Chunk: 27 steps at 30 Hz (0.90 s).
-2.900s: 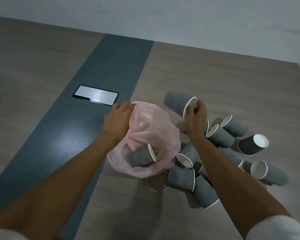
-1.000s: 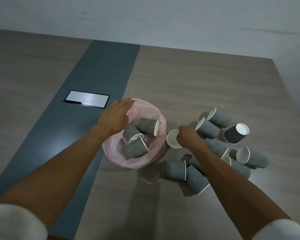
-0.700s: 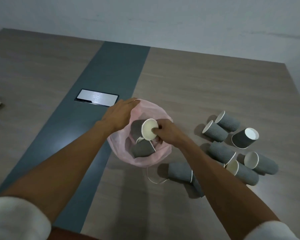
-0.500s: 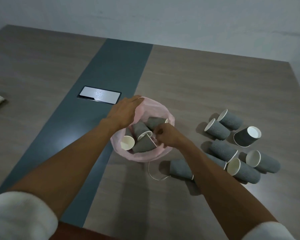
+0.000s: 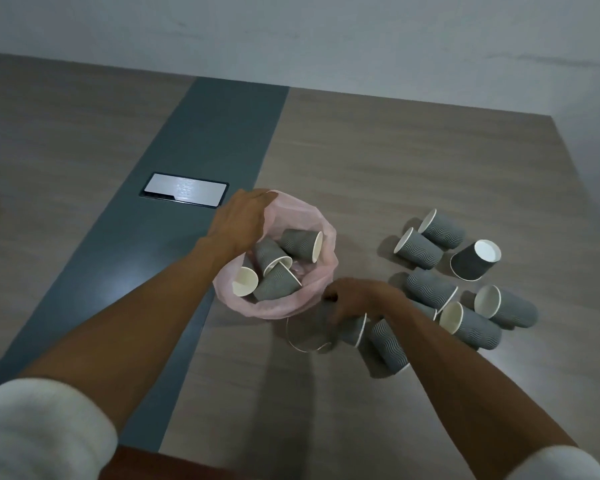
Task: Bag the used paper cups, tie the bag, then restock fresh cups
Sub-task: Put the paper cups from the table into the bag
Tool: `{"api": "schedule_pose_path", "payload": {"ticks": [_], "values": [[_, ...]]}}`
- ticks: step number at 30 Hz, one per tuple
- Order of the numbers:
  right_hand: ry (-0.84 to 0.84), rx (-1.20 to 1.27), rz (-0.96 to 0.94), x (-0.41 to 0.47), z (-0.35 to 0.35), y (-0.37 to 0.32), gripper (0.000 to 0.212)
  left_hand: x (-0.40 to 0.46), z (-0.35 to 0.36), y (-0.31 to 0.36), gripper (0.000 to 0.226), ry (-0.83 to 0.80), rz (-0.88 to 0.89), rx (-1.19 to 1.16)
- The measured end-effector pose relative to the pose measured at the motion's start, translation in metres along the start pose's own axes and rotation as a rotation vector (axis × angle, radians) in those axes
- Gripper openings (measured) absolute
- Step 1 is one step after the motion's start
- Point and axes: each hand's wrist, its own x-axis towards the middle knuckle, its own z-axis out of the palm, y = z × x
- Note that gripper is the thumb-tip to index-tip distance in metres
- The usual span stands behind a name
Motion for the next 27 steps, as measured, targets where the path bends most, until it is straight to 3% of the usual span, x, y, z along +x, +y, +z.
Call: {"api": "schedule_pose_path", "payload": {"ticks": [4,8,10,12,15,19,23,27], "values": [[0.158,0.578,-0.059,-0.009,-0.044,-0.024,0.028,-0.004,-0.006,-0.007,0.056,-0.01,0.026,0.005],[0.34,0.821,-0.105,0.019,-0.052,-0.057,0.027,-0.005,-0.009,-0.009,0.055,0.013,0.054,-0.015],[0.497,0.883,-0.02,0.039,-0.047,-0.064,0.032,-0.005,-0.011,-0.007,0.053,0.009,0.046,-0.015],[0.608,0.841,0.081,0.052,-0.041,-0.06,0.027,-0.003,-0.011,-0.007,0.053,0.0,0.036,-0.003],[0.622,0.667,0.17,0.053,-0.034,-0.03,0.017,-0.002,-0.007,-0.006,0.056,-0.016,0.067,0.034],[0.708,0.374,0.329,0.04,-0.026,0.033,0.031,0.003,0.003,0.0,0.051,-0.026,0.077,0.082],[0.82,-0.042,0.42,0.029,-0.035,0.085,0.038,0.013,0.013,0.013,0.025,0.014,0.161,0.217],[0.716,-0.248,0.499,0.037,-0.046,0.117,0.042,0.022,0.016,0.02,0.016,-0.027,0.146,0.182]]}}
